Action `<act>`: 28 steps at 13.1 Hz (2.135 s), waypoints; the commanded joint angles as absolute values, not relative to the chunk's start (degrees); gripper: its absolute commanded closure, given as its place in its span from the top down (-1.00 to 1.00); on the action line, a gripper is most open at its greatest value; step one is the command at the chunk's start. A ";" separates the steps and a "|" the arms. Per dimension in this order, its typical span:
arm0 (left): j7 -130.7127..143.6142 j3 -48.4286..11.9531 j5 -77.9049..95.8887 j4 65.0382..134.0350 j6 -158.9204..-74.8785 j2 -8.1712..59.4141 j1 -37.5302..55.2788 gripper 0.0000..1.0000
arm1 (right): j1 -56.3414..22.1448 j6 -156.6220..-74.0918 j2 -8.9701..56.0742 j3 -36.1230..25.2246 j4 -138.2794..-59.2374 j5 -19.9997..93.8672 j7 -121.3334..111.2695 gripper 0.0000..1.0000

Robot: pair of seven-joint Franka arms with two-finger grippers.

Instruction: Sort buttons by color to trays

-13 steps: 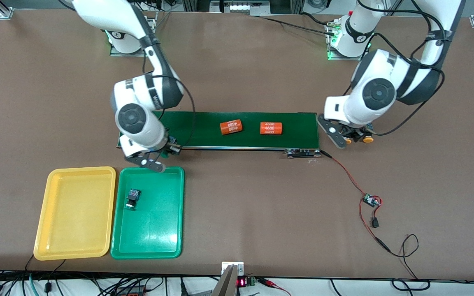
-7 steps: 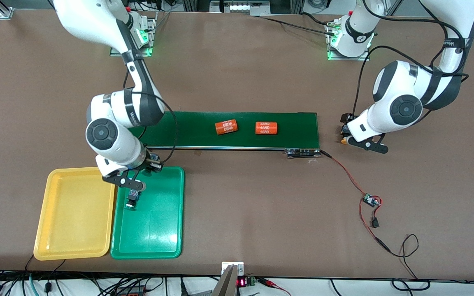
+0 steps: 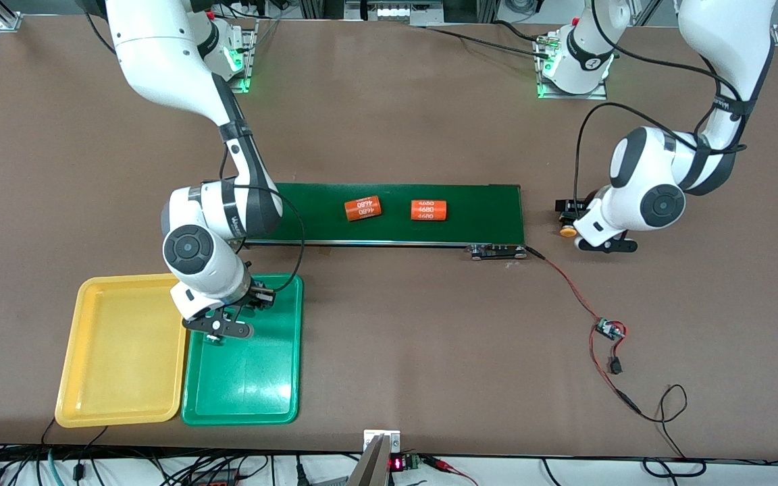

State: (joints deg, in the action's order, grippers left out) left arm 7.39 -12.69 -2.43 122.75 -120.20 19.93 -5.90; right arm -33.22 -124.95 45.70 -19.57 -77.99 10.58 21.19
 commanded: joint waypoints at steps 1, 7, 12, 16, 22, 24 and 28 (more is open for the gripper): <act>5.54 -12.48 -1.67 124.70 -126.44 20.82 -4.84 1.00 | -30.77 -127.52 47.81 -18.98 -75.59 10.28 17.93 -0.96; 1.85 -12.48 -1.76 130.42 -134.82 22.76 -4.39 0.59 | -30.76 -134.47 52.11 -18.46 -75.50 10.81 18.10 -0.96; -2.02 -12.65 -1.76 128.42 -132.73 19.61 -5.10 -0.73 | -30.67 -135.88 53.26 -18.46 -75.59 11.07 18.54 0.99; -1.59 -15.19 -0.88 114.73 -113.07 19.07 -4.83 -0.77 | -31.02 -133.08 50.37 -18.63 -75.59 15.20 18.46 1.00; 5.08 -25.21 11.33 111.71 -116.34 21.17 -2.38 -0.73 | -30.76 -114.20 39.74 -21.26 -75.59 14.33 17.84 1.00; 10.26 -27.67 11.34 112.32 -121.88 23.54 -0.97 -0.66 | -30.76 -109.71 37.36 -23.80 -75.50 14.33 17.75 1.00; 11.78 -28.04 11.34 113.91 -122.70 26.10 0.97 -0.45 | -30.94 -103.73 34.11 -31.61 -75.50 14.41 14.07 1.00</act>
